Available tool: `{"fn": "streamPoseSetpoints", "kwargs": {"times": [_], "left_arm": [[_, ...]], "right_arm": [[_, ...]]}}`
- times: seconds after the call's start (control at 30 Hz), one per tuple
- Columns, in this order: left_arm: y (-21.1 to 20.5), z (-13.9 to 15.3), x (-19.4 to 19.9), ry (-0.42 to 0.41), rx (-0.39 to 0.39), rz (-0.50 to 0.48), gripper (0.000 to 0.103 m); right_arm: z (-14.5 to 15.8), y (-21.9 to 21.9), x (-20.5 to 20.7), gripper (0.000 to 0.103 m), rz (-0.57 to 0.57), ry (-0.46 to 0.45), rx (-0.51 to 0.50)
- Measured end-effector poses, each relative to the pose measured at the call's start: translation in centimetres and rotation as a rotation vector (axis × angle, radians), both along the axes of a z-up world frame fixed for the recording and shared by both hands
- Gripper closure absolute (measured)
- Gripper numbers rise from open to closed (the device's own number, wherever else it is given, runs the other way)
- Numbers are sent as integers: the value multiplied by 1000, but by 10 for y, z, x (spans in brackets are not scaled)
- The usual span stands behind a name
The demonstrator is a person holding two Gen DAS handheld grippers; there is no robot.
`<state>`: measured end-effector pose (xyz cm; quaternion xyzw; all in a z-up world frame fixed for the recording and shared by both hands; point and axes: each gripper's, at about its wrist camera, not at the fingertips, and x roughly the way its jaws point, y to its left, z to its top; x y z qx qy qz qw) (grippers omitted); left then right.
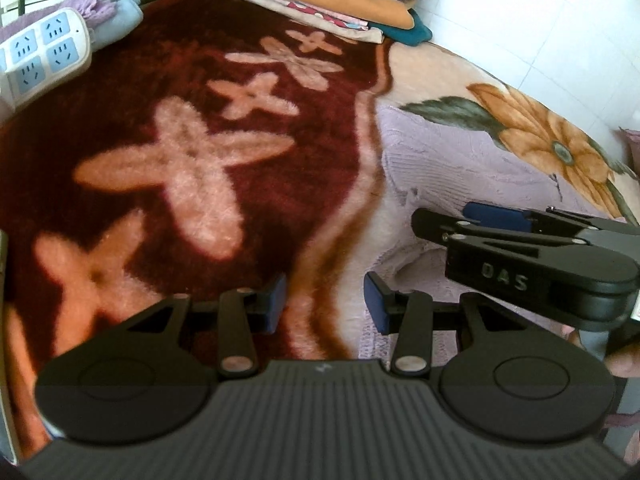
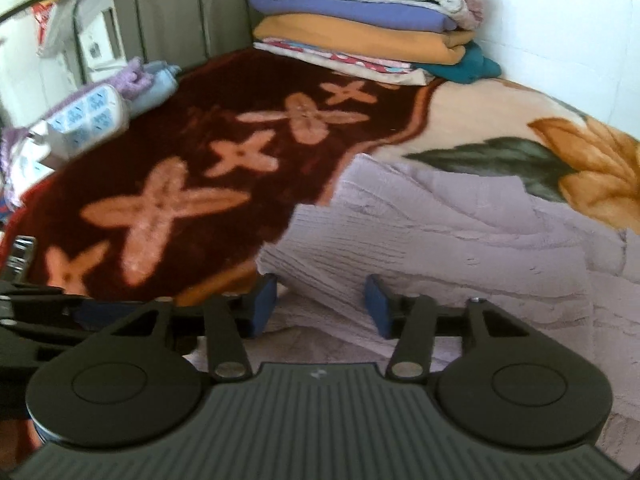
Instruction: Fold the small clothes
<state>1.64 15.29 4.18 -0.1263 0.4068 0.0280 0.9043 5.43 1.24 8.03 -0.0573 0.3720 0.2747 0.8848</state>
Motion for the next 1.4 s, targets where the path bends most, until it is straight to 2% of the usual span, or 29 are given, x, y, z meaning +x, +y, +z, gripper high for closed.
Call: {"fn": "streamPoseSetpoints", "kwargs": {"times": [0.07, 0.1, 0.4, 0.63, 0.8, 1.0, 1.23, 1.3, 1.4], "left_arm": [[-1, 0, -1, -3, -1, -3, 57], [-2, 1, -1, -6, 0, -5, 57], [-19, 8, 1, -36, 7, -56, 57], [-38, 8, 11, -57, 26, -107, 58], [-46, 2, 20, -45, 50, -114, 58], [-47, -6, 23, -24, 66, -107, 58], [-54, -8, 24, -15, 108, -104, 58], [-57, -9, 23, -16, 126, -109, 58], [-59, -9, 23, -16, 146, -115, 58]], "right_arm": [[1, -4, 3, 90, -13, 9, 42], [4, -8, 4, 93, -31, 12, 69], [40, -58, 8, 95, -200, -62, 201], [74, -133, 5, 95, -360, -125, 307], [83, -197, -2, 95, -462, -175, 308], [56, -274, -13, 95, -644, -162, 296], [-14, -332, -15, 95, -798, -73, 202], [-30, -339, -17, 94, -809, -32, 235], [-39, -347, -24, 94, -823, -25, 312]]}}
